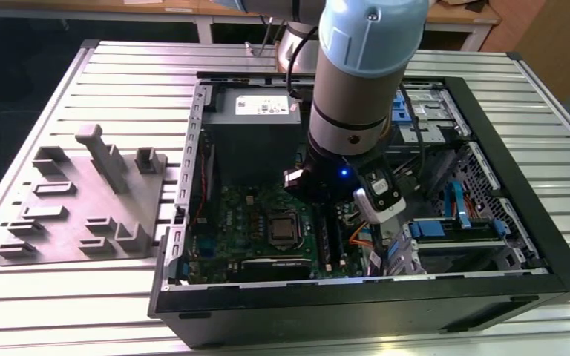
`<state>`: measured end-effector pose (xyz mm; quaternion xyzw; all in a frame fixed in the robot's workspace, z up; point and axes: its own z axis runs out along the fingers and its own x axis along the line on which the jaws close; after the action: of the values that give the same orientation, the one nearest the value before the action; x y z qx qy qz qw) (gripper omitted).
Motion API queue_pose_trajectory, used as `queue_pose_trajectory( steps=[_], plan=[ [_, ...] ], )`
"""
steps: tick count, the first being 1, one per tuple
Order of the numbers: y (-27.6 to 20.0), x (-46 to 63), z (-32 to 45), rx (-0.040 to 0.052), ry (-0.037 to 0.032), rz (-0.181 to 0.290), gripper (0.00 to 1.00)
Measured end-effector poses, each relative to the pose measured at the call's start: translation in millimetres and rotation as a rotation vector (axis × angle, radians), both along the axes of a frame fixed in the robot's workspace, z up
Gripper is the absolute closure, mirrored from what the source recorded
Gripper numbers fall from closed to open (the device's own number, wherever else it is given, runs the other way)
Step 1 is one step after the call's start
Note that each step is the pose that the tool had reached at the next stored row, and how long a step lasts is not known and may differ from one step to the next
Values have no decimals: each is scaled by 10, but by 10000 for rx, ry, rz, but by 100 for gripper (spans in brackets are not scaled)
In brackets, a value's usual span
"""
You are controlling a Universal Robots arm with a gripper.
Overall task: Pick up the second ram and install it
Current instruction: 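Insert the second ram into the second slot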
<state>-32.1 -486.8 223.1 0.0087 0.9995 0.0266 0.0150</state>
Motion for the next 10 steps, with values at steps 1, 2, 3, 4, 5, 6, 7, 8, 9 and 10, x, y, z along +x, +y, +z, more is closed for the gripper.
queue_pose_trajectory(
  steps=[1, 2, 3, 4, 5, 6, 7, 8, 9, 10],
  plan=[
    [0, 0, -1, 3, 0, 0, 89],
    [0, 0, -4, 7, -1, 0, 89],
    [0, 0, -10, 9, -1, 0, 89],
    [0, 0, -20, 9, -1, 0, 89],
    [0, 0, -30, 8, 0, 1, 89],
    [0, 0, -38, 9, 0, 1, 89],
    [1, 0, -45, 9, 1, 1, 89],
    [0, 0, -50, 8, 0, 2, 89],
    [0, -1, -55, 7, -1, 1, 89],
    [1, -1, -60, 8, -1, 1, 89]
  ],
)
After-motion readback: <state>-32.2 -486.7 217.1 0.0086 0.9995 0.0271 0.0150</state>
